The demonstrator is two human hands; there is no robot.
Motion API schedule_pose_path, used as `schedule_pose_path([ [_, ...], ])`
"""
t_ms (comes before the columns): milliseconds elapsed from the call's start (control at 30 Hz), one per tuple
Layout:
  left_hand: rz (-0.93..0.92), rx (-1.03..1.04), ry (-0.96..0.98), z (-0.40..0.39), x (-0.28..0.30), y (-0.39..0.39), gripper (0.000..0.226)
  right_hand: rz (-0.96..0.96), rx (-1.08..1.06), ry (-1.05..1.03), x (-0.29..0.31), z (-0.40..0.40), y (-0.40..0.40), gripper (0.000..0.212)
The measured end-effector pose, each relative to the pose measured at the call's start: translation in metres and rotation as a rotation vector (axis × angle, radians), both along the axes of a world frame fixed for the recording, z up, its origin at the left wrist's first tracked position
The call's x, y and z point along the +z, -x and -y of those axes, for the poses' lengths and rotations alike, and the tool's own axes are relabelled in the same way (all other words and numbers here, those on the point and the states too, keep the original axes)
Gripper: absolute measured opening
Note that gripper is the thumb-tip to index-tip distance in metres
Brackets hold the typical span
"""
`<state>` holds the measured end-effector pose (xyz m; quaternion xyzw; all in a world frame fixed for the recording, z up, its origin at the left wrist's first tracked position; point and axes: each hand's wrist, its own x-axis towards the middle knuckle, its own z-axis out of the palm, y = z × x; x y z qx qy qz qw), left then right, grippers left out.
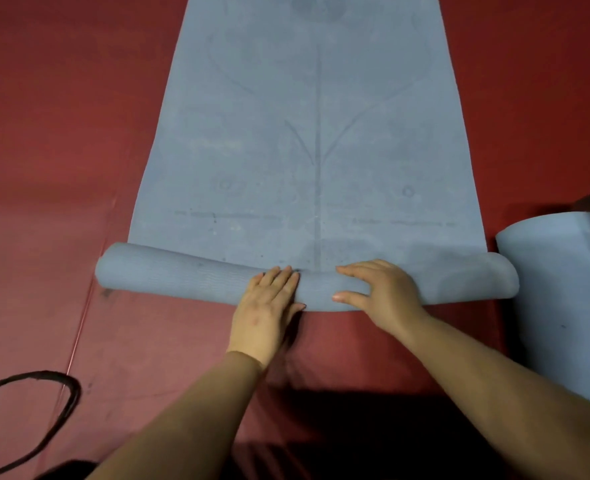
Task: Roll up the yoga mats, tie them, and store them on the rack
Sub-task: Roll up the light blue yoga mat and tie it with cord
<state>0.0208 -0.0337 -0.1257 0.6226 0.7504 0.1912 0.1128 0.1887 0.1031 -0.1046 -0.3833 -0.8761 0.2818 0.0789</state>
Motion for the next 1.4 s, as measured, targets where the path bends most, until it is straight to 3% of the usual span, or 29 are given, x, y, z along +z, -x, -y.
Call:
schedule_pose_path([
  [100, 0.002, -0.072, -0.002, -0.015, 0.006, 0.019, 0.049, -0.042, -0.032, -0.268, -0.016, 0.030, -0.007, 0.049],
  [200, -0.001, -0.053, 0.029, -0.023, 0.012, 0.027, 0.052, -0.044, -0.025, -0.251, -0.018, 0.019, -0.001, 0.052],
  [367, -0.056, -0.053, 0.045, -0.020, 0.002, 0.012, 0.053, 0.079, 0.026, -0.001, -0.001, -0.025, 0.020, 0.054],
  [500, 0.011, -0.119, 0.043, -0.040, 0.009, 0.028, 0.051, 0.005, -0.067, -0.283, -0.015, 0.006, 0.015, 0.052],
  [633, 0.014, -0.159, 0.155, -0.065, 0.027, 0.046, 0.059, -0.016, -0.006, -0.336, -0.017, -0.009, 0.025, 0.055],
  [800, -0.065, -0.091, 0.127, -0.068, 0.020, 0.034, 0.059, 0.201, 0.099, -0.006, -0.001, -0.063, 0.051, 0.061],
  [933, 0.001, -0.090, 0.085, -0.062, 0.010, 0.031, 0.057, 0.018, 0.011, -0.230, -0.014, -0.030, 0.033, 0.065],
  [1033, 0.058, -0.065, 0.088, -0.069, 0.016, 0.039, 0.059, 0.050, 0.054, -0.334, -0.021, -0.015, 0.022, 0.073],
  [1133, 0.114, -0.016, 0.161, -0.082, 0.027, 0.047, 0.063, 0.016, 0.064, -0.303, -0.017, -0.039, 0.032, 0.065],
  [1233, 0.153, -0.010, 0.367, -0.100, 0.039, 0.056, 0.071, 0.063, 0.093, -0.172, -0.001, -0.055, 0.043, 0.058],
  [1400, 0.097, 0.032, 0.465, -0.102, 0.057, 0.050, 0.061, 0.018, 0.004, -0.176, 0.003, -0.044, 0.040, 0.048],
])
